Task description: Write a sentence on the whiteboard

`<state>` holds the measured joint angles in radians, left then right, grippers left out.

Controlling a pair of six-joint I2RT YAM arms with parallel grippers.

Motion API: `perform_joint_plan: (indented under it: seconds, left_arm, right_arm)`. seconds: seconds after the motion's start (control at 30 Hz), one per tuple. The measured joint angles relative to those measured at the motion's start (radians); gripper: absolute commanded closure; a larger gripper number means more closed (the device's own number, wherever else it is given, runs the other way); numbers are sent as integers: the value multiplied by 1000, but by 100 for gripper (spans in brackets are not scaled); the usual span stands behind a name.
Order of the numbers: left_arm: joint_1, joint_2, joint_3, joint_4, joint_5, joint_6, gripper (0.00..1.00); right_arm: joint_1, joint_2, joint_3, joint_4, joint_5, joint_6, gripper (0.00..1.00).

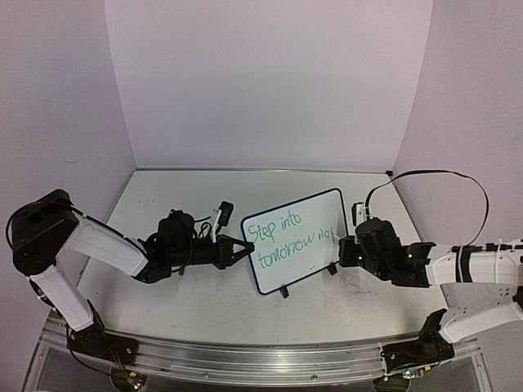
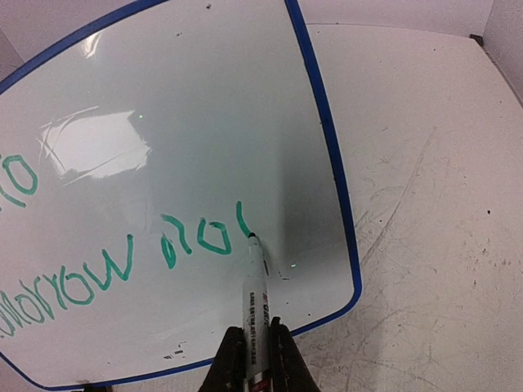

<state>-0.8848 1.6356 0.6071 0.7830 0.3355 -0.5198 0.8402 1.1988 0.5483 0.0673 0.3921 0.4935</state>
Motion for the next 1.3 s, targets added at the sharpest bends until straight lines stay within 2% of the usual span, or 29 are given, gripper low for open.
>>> perform_joint_plan:
  seconds: [0.63, 1.3]
  left_arm:
    - [0, 0, 0, -1, 0, 0, 100]
    - [-1, 0, 0, 0, 0, 0, 100]
  right_arm:
    - [-21, 0, 33, 25, 24, -47, 100]
    - [-24, 1, -1, 36, 10, -12, 100]
